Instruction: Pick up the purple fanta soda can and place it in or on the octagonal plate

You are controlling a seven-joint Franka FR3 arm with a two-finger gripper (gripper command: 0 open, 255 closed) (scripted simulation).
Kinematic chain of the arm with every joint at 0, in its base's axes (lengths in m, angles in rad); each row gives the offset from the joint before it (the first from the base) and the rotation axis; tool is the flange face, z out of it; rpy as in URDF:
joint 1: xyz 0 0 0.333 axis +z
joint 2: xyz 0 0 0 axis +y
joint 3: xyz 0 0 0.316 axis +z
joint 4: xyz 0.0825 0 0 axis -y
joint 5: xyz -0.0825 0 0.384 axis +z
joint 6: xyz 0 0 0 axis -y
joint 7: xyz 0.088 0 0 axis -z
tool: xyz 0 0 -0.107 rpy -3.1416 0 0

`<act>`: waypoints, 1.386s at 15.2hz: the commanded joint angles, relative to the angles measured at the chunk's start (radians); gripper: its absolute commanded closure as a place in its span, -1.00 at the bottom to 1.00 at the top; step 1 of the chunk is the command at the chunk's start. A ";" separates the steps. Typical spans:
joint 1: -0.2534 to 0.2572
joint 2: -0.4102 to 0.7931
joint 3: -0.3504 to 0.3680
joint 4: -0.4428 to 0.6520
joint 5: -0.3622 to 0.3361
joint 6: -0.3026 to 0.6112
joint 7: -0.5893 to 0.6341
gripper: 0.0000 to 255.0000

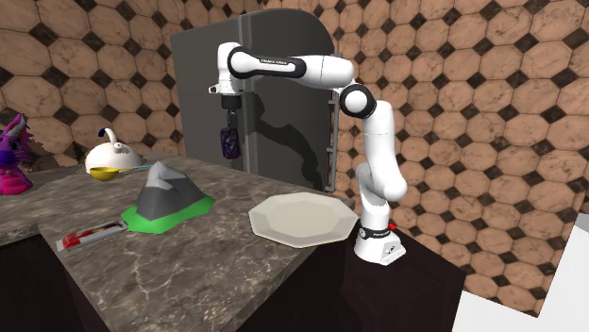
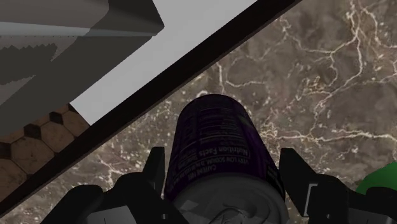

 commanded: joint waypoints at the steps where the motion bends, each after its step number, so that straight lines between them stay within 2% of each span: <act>1: -0.006 0.014 -0.003 0.048 0.007 -0.034 -0.006 1.00; 3: -0.009 0.023 -0.004 0.074 0.010 -0.053 -0.008 1.00; 7: 0.062 -0.114 0.041 -0.081 -0.049 -0.023 0.095 1.00; 11: 0.111 -0.227 0.098 -0.199 -0.087 -0.011 0.200 1.00; 21: 0.201 -0.420 0.261 -0.383 -0.107 -0.022 0.454 1.00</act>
